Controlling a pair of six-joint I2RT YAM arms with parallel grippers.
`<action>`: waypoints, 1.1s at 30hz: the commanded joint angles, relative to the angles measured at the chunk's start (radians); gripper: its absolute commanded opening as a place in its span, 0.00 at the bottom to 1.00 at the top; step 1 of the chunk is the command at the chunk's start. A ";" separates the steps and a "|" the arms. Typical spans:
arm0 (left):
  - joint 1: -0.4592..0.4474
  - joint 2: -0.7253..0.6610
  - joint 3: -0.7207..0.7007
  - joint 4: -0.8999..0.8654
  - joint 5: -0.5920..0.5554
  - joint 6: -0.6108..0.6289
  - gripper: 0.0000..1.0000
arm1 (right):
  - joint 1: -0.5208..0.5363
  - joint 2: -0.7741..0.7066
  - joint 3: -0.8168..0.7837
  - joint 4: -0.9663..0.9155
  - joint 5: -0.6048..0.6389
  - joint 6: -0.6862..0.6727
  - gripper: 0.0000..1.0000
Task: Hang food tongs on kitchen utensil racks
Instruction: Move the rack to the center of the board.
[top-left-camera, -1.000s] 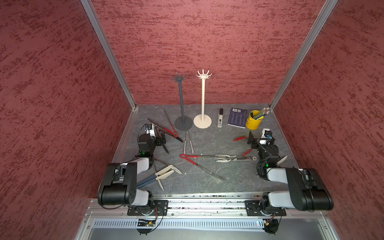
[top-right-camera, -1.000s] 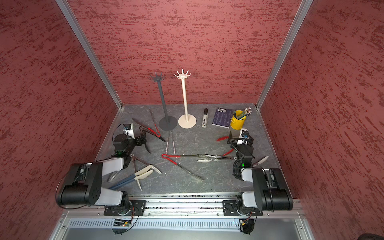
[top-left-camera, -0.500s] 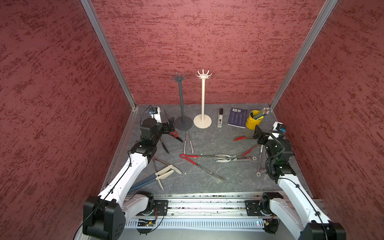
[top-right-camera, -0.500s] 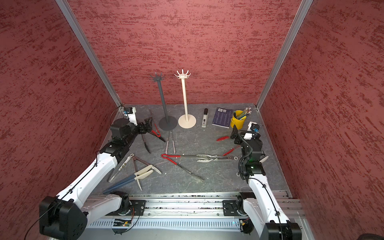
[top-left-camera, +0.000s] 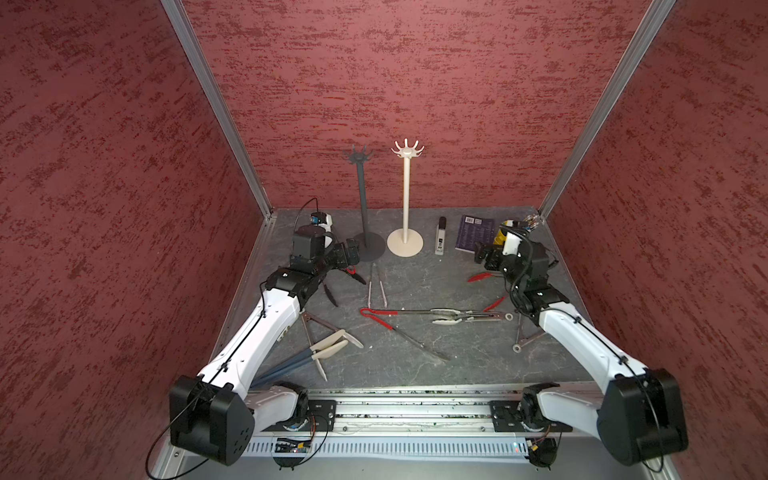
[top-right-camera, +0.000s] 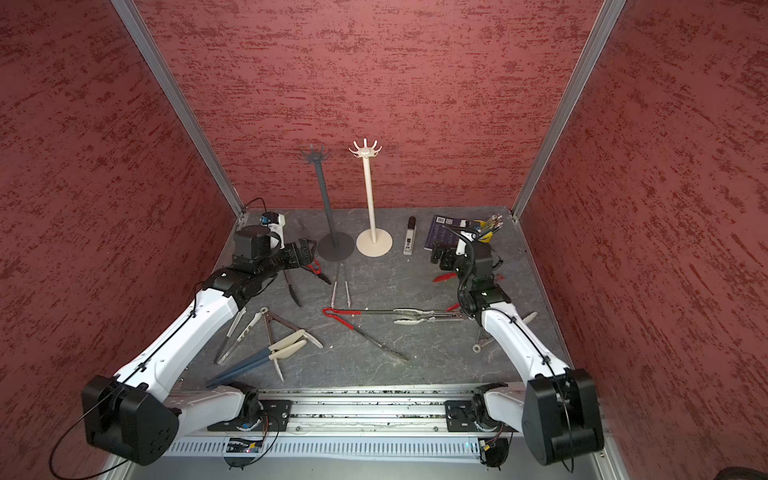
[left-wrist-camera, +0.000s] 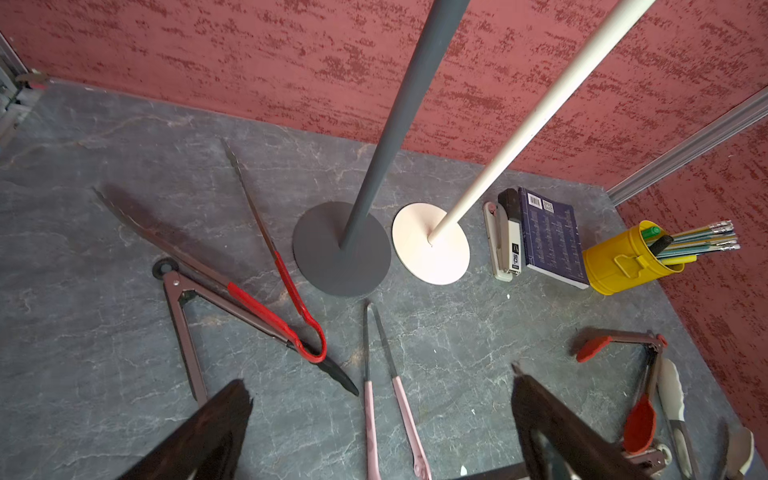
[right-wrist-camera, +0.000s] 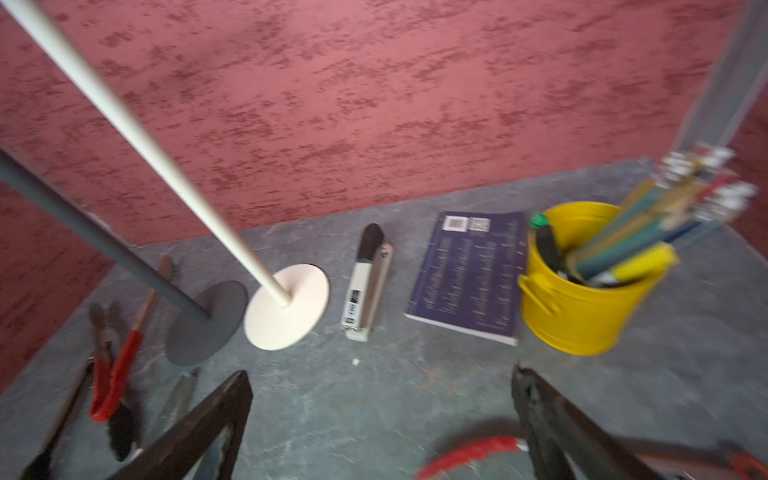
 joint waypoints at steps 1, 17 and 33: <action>-0.003 -0.010 0.006 -0.016 0.037 -0.015 1.00 | 0.067 0.086 0.105 0.023 0.045 0.036 1.00; 0.084 -0.087 -0.065 0.131 0.219 -0.032 0.99 | 0.177 0.577 0.573 0.247 -0.091 0.099 0.84; 0.126 -0.140 -0.088 0.106 0.254 -0.011 1.00 | 0.193 0.789 0.814 0.267 -0.138 0.058 0.74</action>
